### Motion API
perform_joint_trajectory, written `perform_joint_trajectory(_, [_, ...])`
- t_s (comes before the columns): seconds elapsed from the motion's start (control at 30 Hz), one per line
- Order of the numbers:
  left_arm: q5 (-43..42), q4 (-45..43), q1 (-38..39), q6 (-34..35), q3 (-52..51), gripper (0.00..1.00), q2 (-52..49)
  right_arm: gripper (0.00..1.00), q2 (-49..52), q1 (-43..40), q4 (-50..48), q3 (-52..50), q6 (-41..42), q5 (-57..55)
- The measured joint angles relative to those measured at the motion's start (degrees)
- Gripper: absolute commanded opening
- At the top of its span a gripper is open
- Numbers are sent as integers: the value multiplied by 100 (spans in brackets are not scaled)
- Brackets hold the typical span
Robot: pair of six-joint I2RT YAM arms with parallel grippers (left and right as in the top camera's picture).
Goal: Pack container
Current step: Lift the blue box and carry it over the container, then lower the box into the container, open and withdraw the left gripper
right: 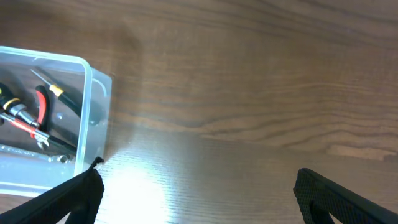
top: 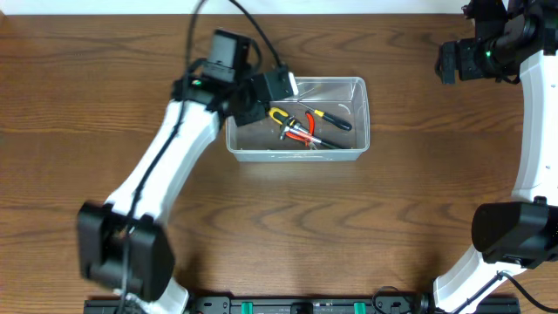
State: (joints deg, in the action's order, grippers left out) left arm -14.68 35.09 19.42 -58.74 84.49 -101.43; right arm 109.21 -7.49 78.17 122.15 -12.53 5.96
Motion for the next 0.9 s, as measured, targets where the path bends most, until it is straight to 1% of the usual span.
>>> perform_joint_trajectory(0.23, [-2, 219, 216, -24, -2, 6, -796, 99, 0, 0, 22, 0, 0, 0])
perform_joint_trajectory(0.53, [-2, 254, 376, -24, -2, 6, -946, 99, 0, 0, 22, 0, 0, 0])
perform_joint_trajectory(0.57, [-2, 286, 396, -22, -2, 7, -946, 99, 0, 0, 22, 0, 2, 0])
perform_joint_trajectory(0.6, [-4, 339, 413, -22, -2, 14, -946, 99, 0, 0, 22, 0, 0, 0])
perform_joint_trajectory(0.63, [-7, 391, 437, -24, -2, 29, -946, 99, 0, 0, 22, 0, 0, 0])
perform_joint_trajectory(0.7, [-20, 435, 474, -37, -2, 75, -946, 99, 0, 0, 22, 0, 0, 0])
perform_joint_trajectory(0.8, [-39, 437, 514, -52, -2, 76, -946, 99, 0, 0, 22, 0, 2, 0])
perform_joint_trajectory(0.83, [-44, 450, 516, -61, -2, 77, -946, 99, 0, 0, 22, 0, 0, 0])
perform_joint_trajectory(0.87, [-42, 452, 514, -66, -2, 80, -946, 99, 0, 0, 22, 0, -2, 0])
perform_joint_trajectory(0.9, [-42, 446, 511, -76, -2, 80, -946, 99, 0, 0, 22, 0, -2, 0])
